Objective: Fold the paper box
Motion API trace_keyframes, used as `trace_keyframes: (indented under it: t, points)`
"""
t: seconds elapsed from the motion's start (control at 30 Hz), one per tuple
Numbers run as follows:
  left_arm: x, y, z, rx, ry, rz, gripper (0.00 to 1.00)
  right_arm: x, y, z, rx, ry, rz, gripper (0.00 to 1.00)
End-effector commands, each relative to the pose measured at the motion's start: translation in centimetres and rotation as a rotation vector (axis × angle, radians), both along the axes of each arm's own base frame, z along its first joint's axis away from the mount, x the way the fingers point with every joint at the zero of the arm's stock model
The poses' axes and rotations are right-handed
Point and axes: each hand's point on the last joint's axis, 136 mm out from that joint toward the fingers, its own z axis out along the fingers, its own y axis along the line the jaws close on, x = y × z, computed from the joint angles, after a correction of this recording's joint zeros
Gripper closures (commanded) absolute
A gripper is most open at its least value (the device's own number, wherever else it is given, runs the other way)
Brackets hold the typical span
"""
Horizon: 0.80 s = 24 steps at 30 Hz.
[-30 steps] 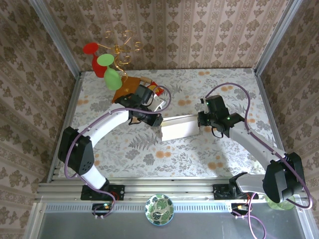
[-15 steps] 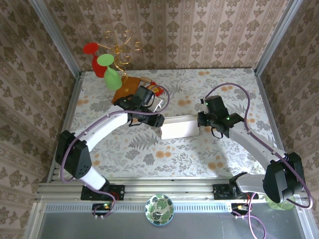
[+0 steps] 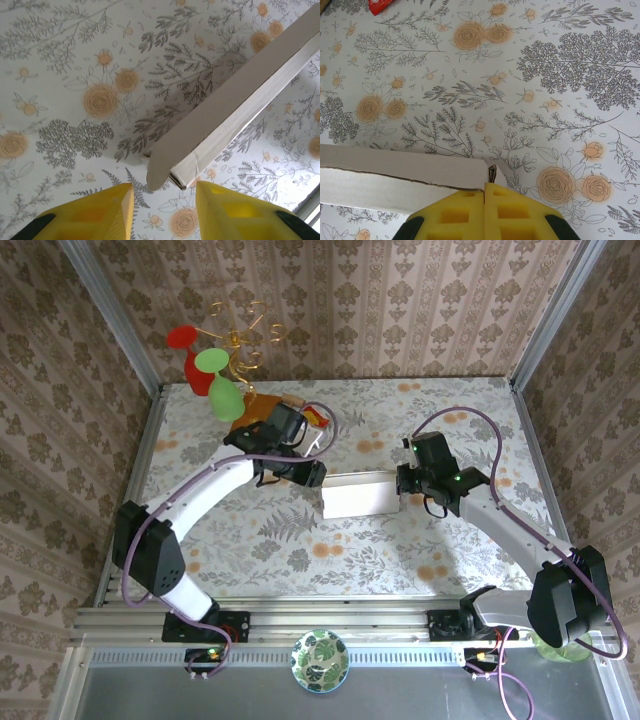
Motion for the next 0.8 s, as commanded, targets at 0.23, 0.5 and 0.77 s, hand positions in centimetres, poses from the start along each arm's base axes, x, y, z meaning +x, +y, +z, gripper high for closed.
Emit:
trace_keyframes:
  t: [0.23, 0.5, 0.77]
  points:
    - [-0.1, -0.3, -1.3, 0.023, 0.063, -0.050, 0.63, -1.8, -0.6, -2.2, -0.047, 0.101, -0.010, 1.00]
    - [0.1, -0.8, -1.8, 0.018, 0.076, -0.053, 0.72, -1.8, -0.6, -2.3, -0.046, 0.103, -0.010, 1.00]
    - [0.0, -1.0, -2.1, 0.020, 0.091, -0.050, 0.78, -1.8, -0.7, -2.4, -0.049, 0.105, -0.012, 1.00]
